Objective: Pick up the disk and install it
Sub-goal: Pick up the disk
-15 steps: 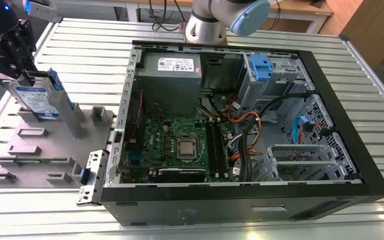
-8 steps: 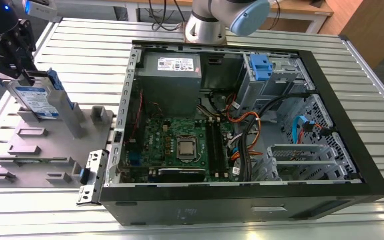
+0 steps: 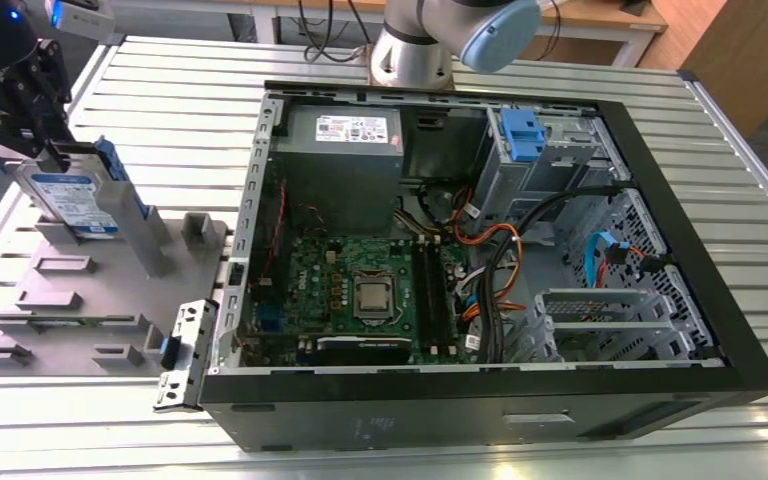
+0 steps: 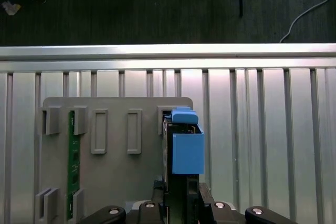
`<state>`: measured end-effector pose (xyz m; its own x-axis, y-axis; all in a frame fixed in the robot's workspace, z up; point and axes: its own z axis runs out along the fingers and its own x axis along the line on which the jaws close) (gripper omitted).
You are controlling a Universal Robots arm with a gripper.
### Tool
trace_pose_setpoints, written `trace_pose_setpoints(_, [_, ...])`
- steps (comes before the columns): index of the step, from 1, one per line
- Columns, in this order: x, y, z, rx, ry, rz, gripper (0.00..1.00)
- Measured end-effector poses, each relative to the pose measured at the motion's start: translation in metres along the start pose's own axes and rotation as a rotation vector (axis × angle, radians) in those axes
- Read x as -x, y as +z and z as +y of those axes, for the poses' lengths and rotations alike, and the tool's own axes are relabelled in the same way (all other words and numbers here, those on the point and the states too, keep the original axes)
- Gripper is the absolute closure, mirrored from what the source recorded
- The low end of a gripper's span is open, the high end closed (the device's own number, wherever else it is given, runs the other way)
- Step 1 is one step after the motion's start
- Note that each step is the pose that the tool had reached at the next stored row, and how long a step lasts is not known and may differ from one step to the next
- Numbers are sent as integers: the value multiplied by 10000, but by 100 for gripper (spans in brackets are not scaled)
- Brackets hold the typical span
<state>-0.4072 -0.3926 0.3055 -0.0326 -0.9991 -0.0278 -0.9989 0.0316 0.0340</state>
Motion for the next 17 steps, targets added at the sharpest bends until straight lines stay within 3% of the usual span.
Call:
trace_pose_setpoints(12, [0,-1,0,0,-33,1,65])
trace_pose_setpoints(17, [2,-57,2,-1,-32,0,65])
